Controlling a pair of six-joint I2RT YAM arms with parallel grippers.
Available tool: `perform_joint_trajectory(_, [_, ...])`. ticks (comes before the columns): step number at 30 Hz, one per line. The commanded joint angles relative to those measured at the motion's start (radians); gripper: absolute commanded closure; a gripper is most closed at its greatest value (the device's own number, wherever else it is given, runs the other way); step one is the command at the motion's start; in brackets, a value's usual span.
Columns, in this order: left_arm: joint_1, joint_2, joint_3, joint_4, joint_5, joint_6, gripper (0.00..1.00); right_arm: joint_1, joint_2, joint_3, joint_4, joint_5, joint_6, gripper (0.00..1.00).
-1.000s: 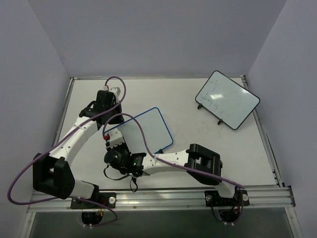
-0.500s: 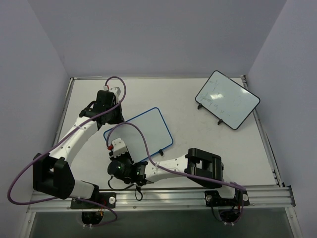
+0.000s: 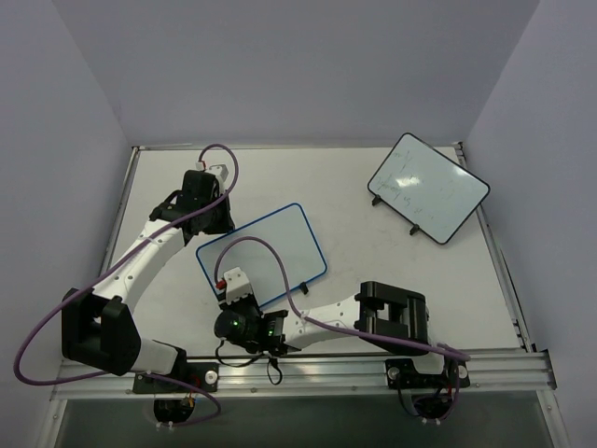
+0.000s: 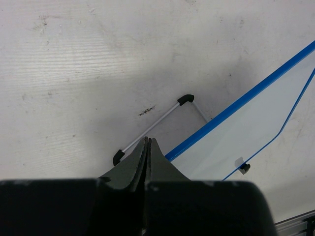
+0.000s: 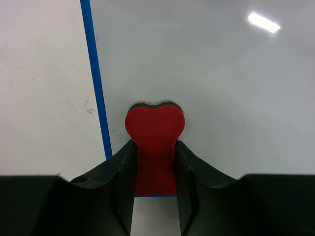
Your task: Erase the whiteboard
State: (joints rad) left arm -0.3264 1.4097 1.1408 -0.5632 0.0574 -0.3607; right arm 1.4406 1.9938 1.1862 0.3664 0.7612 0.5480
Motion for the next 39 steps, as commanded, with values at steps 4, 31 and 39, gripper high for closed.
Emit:
perform_joint_trajectory(4, [-0.016,-0.023,0.011,-0.033,0.033,0.003,0.98,-0.092,-0.038,-0.080,-0.107,0.009,0.018,0.80])
perform_joint_trajectory(31, [-0.016,-0.035,0.011,-0.038,0.032,0.002,0.98,-0.378,-0.325,-0.370,-0.067,-0.088,0.082,0.78])
perform_joint_trajectory(39, [-0.014,-0.037,0.014,-0.040,0.032,-0.001,0.98,-0.434,-0.461,-0.441,-0.105,-0.099,0.105,0.78])
